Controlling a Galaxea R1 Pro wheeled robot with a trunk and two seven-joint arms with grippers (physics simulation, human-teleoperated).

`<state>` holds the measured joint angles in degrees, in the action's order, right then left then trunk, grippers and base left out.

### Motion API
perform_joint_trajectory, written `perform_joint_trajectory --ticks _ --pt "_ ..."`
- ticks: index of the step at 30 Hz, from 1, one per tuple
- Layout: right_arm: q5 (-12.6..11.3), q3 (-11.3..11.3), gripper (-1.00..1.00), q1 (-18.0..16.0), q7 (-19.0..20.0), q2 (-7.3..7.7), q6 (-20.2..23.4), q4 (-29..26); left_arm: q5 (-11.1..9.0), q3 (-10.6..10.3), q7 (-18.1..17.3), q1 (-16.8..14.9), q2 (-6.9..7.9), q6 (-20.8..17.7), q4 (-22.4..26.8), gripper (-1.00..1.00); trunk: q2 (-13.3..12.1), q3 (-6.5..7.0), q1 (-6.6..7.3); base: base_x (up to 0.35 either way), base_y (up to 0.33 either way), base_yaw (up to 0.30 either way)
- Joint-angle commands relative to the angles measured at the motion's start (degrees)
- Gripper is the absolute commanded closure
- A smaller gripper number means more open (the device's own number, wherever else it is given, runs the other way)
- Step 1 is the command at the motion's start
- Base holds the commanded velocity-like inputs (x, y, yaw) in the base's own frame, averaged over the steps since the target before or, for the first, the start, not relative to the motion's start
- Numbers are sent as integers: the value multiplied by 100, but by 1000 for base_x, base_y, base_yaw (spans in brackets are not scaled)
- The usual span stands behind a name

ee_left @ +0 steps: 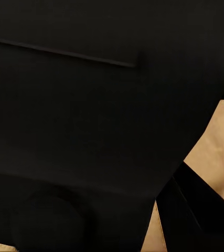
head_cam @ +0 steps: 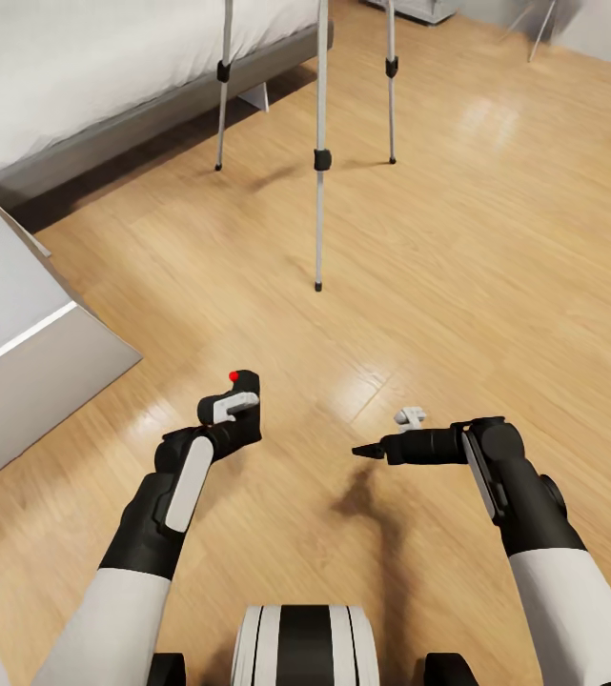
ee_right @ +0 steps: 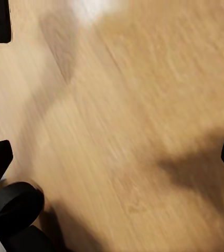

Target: Attach the digital camera to the camera tripod in the bedroom.

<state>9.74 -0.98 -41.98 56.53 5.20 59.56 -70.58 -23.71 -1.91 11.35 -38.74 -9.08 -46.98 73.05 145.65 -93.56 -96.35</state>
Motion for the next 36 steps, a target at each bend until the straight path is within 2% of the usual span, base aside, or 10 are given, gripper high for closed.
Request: perform_joint_trajectory --ticks 1,8,11,15,21,36 --pt "63 -7 -100 -3 60 -2 20 -5 -60 -2 36 -2 0 -23 8 100 0 19 3 0 0 0" --pt "63 -2 -100 -3 48 -3 20 -34 -114 -2 42 -2 2 -37 7 100 -10 175 21 0 0 0" --pt "63 1 -100 -3 44 -9 20 -35 -262 -6 32 -2 -4 -35 4 100 -14 241 29 0 0 0" --pt "64 1 -100 -3 41 -10 20 -35 -599 -10 34 -2 -11 -31 19 100 -19 330 39 0 0 0" --pt "70 1 -100 -3 41 -10 20 -22 -817 -11 34 -2 -7 -31 4 100 -27 463 55 0 0 0" --pt "72 1 -100 -3 34 -8 20 0 -871 -11 31 -2 -6 -26 -27 100 -47 795 93 0 0 0"
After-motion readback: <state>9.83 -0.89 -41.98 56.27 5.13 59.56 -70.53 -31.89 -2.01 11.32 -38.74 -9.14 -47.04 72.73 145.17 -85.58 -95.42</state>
